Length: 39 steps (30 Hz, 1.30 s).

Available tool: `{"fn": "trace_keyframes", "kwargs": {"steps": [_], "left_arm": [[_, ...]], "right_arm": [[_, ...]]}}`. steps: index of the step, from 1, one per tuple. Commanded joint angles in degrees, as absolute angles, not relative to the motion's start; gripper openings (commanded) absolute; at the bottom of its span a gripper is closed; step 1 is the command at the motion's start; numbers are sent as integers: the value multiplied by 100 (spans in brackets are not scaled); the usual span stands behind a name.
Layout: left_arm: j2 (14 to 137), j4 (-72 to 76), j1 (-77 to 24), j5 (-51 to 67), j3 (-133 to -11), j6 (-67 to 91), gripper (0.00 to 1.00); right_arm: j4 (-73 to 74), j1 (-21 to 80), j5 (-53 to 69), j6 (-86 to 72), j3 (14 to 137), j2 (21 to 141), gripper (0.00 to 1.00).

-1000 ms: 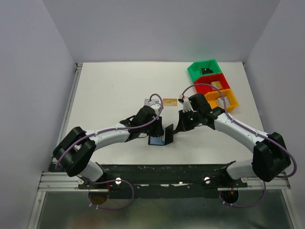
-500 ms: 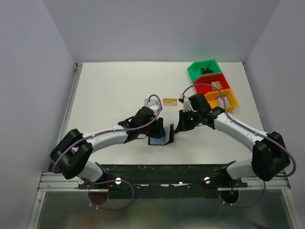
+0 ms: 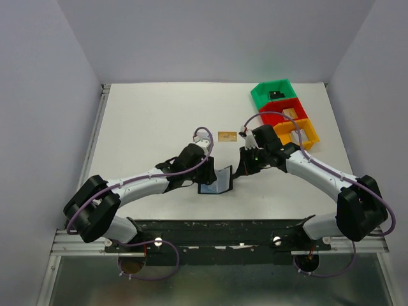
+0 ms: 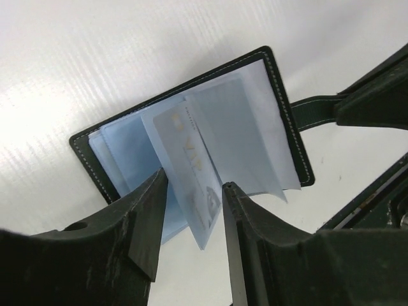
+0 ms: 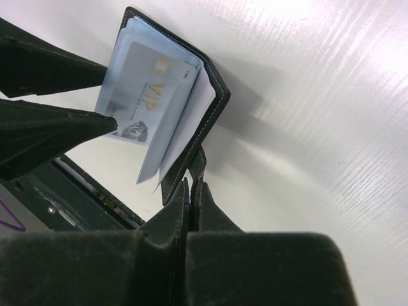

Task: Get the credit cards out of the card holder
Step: Remove the credit card from the card holder.

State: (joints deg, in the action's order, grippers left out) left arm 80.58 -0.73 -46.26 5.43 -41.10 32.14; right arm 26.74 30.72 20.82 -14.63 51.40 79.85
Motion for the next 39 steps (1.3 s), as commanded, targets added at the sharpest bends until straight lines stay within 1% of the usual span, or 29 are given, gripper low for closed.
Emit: {"fn": "trace_keyframes", "kwargs": {"steps": [1, 2, 5, 7, 9, 11, 15, 19, 21, 22, 24, 25, 27, 28, 29, 32, 36, 39], "left_arm": [[8024, -527, -4649, 53, -4078, 3287, 50], [8007, -571, -4649, -139, -4069, 3313, 50], [7989, -624, -4641, -281, -4052, 3340, 49], [7998, -659, -4641, -325, -4069, 3349, 49], [8007, -694, -4641, -351, -4069, 3349, 49], [8007, -721, -4649, -413, -4061, 3366, 48], [7875, -791, -4632, -580, -4060, 3366, 48], [7542, -756, -4623, -624, -4069, 3331, 48], [7419, -494, -4623, -406, -4026, 3270, 48], [7374, -318, -4614, -265, -3982, 3261, 47], [7374, -27, -4614, -1, -3903, 3278, 44], [7435, 174, -4606, 209, -3894, 3304, 42], [7654, 237, -4614, 342, -3946, 3322, 33], [7768, 220, -4614, 378, -3998, 3348, 29], [7909, 202, -4606, 387, -4025, 3357, 25], [8217, 158, -4597, 378, -4078, 3427, 20], [8463, 36, -4588, 247, -4069, 3533, 14], [8560, -157, -4579, 71, -4069, 3603, 11]], "right_arm": [[2935, 3050, 1653, -1582, 5264, 7998, 6], [2970, 3050, 1591, -1608, 5273, 7981, 10], [3041, 3050, 1459, -1644, 5300, 7963, 29], [3102, 3050, 1380, -1678, 5317, 7963, 38], [3164, 3041, 1258, -1696, 5335, 7945, 45], [3252, 3050, 1161, -1688, 5370, 7928, 48], [3524, 3050, 888, -1618, 5502, 7753, 52], [3604, 3059, 790, -1661, 5642, 7375, 52], [3315, 3067, 1167, -1714, 5538, 7085, 51], [3026, 3059, 1491, -1766, 5459, 6971, 49], [2386, 3076, 2307, -1889, 5222, 6803, 38], [2043, 3094, 2642, -1977, 5099, 6777, 30], [1532, 3103, 3206, -2249, 4923, 6872, 19], [1320, 3120, 3382, -2381, 4852, 6969, 16], [1049, 3129, 3575, -2504, 4747, 7083, 15], [397, 3138, 3840, -2899, 4466, 7434, 15], [-104, 3129, 3824, -3111, 4202, 7865, 18], [-9, 3138, 3491, -3050, 4157, 8173, 19]]}}
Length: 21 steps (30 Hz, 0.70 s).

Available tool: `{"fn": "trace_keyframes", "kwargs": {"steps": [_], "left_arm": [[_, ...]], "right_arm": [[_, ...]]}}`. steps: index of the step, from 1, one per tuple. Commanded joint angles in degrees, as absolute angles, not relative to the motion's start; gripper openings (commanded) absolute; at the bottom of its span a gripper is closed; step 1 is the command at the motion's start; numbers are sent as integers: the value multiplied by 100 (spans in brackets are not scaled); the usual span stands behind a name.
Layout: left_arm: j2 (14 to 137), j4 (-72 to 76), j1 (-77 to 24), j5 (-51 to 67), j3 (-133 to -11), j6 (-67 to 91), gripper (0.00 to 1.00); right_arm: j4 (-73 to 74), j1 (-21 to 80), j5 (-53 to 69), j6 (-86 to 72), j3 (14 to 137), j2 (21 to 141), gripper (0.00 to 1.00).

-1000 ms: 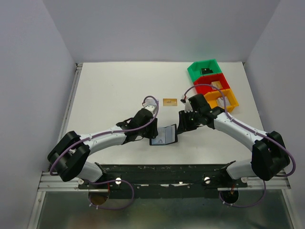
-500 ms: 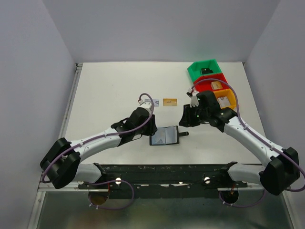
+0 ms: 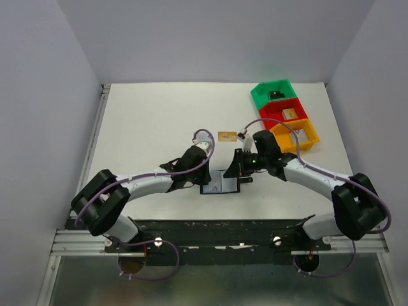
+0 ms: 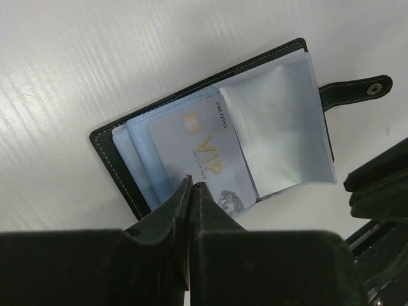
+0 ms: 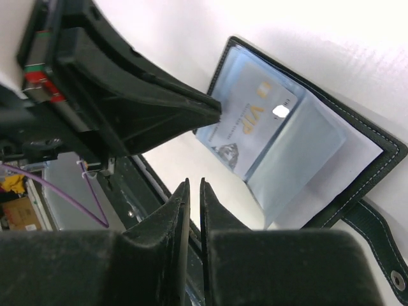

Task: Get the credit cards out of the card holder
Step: Remove the credit card from the card holder.

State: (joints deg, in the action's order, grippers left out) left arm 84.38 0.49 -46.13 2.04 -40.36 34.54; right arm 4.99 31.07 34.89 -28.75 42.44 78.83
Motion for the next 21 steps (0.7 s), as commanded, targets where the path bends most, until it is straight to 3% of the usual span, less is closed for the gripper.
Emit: {"fn": "trace_keyframes", "kwargs": {"steps": [1, 21], "left_arm": [[8587, -193, -4579, 53, -4061, 3612, 11], [8860, -378, -4403, -167, -3841, 3823, 8]], "right_arm": [[165, 3112, 3394, -3059, 4131, 8270, 19], [194, 2742, 2522, -3208, 3446, 8930, 17]]}}
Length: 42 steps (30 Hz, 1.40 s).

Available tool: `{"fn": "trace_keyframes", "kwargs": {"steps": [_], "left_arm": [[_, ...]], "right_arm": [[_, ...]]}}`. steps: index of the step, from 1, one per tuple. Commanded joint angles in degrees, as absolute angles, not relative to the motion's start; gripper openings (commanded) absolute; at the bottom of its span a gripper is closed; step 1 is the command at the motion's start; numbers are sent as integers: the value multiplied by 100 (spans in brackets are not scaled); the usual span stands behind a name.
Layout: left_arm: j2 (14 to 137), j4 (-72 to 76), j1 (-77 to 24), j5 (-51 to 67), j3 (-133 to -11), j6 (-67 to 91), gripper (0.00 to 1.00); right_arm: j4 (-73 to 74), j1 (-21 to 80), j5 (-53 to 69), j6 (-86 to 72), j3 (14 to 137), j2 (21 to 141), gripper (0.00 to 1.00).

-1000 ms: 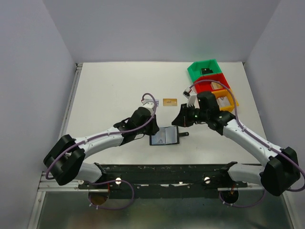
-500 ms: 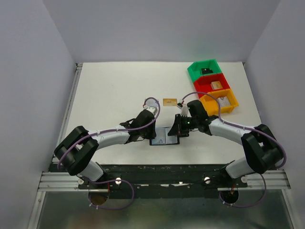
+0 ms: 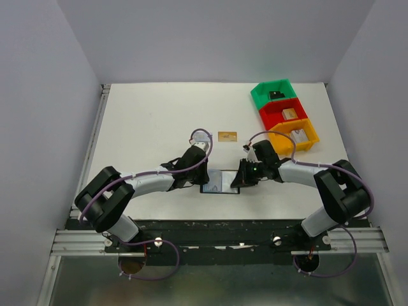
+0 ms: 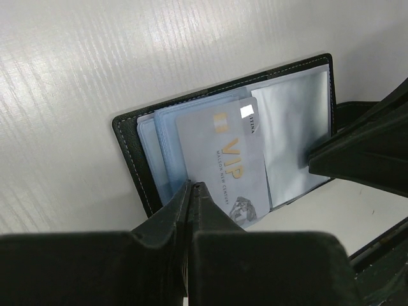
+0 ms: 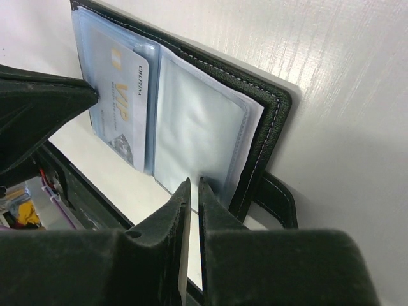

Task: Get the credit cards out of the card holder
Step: Remove the credit card from the card holder.

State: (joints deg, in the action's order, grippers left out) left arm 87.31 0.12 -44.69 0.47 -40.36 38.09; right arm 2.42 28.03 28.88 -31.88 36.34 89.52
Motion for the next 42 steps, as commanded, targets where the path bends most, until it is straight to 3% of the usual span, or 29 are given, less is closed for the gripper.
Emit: {"fn": "trace_keyframes", "kwargs": {"steps": [1, 5, 9, 19, 42], "left_arm": [[8798, -378, -4403, -176, -3823, 3815, 8], [8491, -527, -4403, -290, -3937, 3674, 9], [8245, -633, -4403, -290, -4096, 3560, 9], [8103, -97, -4403, 149, -4061, 3533, 9], [8446, -44, -4403, -105, -3788, 3718, 3]], "right_arm": [[132, 2742, 2557, -3243, 3419, 8843, 17], [298, 2742, 2602, -3243, 3541, 8500, 31], [474, 2751, 2584, -3252, 3691, 8192, 38], [-1159, 2856, 3919, -3902, 3595, 8217, 36], [-1714, 3015, 3990, -3937, 3920, 9799, 33]]}}
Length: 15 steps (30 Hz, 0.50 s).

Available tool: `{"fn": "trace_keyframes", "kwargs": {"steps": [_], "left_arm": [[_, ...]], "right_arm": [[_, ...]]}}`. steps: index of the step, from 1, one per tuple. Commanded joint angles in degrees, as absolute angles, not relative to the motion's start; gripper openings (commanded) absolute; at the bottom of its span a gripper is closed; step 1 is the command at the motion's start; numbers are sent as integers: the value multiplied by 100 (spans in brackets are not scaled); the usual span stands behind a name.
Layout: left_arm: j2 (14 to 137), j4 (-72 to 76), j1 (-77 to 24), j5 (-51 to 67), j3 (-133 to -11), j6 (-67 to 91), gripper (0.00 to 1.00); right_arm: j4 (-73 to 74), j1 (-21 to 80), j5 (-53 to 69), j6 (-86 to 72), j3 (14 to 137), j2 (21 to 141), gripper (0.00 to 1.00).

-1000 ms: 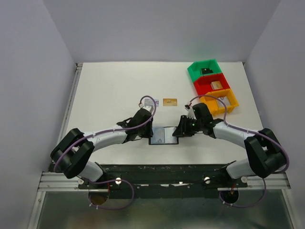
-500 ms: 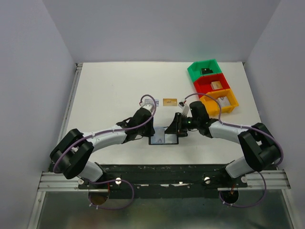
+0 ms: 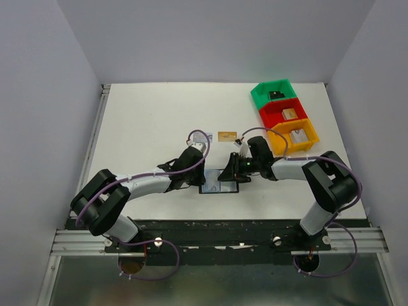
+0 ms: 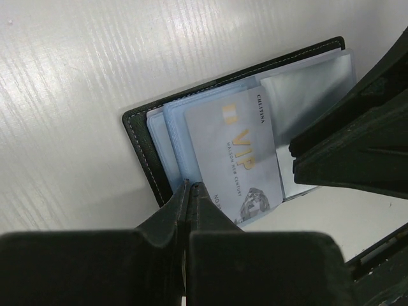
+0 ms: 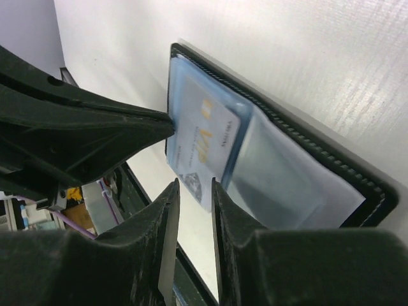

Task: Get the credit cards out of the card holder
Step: Remove the credit card from the card holder.

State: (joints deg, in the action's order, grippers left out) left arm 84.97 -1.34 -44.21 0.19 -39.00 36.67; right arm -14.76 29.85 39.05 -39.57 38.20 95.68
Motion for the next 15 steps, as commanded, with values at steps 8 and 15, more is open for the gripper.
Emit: {"fn": "trace_keyframes", "kwargs": {"steps": [8, 15], "left_arm": [[8499, -61, -4403, -114, -3762, 3727, 3], [8534, -62, -4412, -123, -3753, 3735, 3]], "right_arm": [[-1775, 3015, 3955, -3929, 3911, 10002, 33], [-1845, 3015, 4008, -3955, 3911, 10037, 32]]}}
